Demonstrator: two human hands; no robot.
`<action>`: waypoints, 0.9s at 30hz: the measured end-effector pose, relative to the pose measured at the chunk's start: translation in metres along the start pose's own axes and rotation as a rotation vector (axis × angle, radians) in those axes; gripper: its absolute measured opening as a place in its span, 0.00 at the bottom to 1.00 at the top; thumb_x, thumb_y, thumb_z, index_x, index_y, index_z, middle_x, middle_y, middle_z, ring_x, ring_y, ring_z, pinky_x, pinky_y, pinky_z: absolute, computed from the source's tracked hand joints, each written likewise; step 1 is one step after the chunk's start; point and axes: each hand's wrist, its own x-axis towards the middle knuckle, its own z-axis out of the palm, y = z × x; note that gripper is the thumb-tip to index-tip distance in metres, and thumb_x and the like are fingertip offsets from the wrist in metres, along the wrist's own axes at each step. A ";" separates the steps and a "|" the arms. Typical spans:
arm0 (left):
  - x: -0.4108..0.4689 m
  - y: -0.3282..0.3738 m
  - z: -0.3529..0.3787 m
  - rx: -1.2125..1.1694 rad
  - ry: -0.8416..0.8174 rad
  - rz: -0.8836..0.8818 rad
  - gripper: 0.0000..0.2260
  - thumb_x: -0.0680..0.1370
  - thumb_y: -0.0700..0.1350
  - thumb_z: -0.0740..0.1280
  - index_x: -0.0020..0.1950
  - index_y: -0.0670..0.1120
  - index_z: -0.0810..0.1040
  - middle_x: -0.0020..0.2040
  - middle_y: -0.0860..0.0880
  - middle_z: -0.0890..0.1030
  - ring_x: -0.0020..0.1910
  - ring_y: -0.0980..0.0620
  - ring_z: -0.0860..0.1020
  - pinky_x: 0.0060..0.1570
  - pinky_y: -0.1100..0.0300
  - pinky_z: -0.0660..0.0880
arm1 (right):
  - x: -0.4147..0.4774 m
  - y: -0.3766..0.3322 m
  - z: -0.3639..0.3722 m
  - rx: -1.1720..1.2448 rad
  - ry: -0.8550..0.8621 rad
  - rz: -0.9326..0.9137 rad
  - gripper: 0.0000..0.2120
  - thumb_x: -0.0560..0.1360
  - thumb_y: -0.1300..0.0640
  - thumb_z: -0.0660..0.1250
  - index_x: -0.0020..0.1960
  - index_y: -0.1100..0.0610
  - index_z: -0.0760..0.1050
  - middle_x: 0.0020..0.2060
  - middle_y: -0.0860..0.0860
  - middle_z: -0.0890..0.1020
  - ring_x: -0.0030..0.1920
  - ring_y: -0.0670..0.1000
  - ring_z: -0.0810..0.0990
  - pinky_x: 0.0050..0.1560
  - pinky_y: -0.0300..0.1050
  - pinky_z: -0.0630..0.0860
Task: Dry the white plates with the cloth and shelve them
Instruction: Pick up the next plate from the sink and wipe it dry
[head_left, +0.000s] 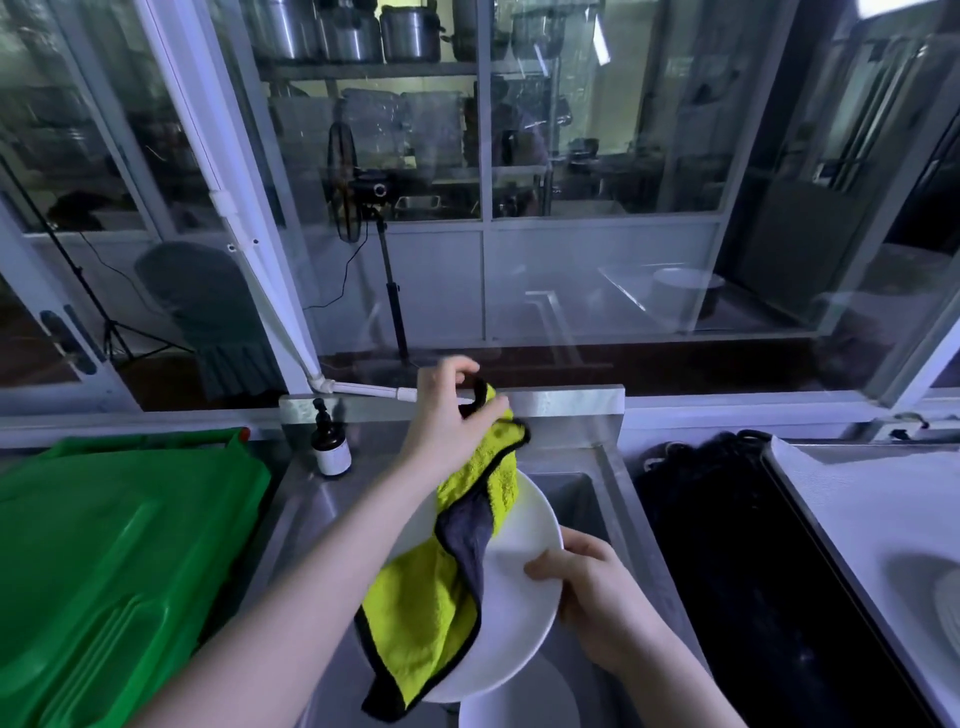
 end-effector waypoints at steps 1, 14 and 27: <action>-0.007 -0.007 0.002 0.043 -0.035 0.012 0.18 0.75 0.43 0.73 0.62 0.45 0.73 0.62 0.46 0.69 0.63 0.54 0.70 0.63 0.64 0.65 | -0.001 -0.001 -0.002 0.019 -0.009 0.004 0.16 0.61 0.64 0.68 0.48 0.67 0.81 0.42 0.65 0.81 0.40 0.61 0.80 0.33 0.49 0.78; -0.023 -0.018 -0.039 0.248 -0.770 -0.015 0.12 0.66 0.58 0.78 0.45 0.60 0.81 0.43 0.55 0.84 0.43 0.54 0.80 0.49 0.56 0.77 | -0.017 -0.047 -0.019 -0.538 -0.119 -0.096 0.09 0.69 0.61 0.69 0.49 0.63 0.81 0.37 0.56 0.79 0.38 0.53 0.75 0.31 0.41 0.65; -0.093 -0.049 -0.027 -0.426 -0.112 -0.355 0.14 0.66 0.56 0.76 0.48 0.51 0.84 0.47 0.52 0.87 0.48 0.54 0.84 0.48 0.60 0.78 | -0.010 -0.078 -0.042 -0.491 -0.034 -0.071 0.09 0.74 0.66 0.70 0.51 0.56 0.85 0.48 0.58 0.86 0.47 0.61 0.85 0.47 0.58 0.78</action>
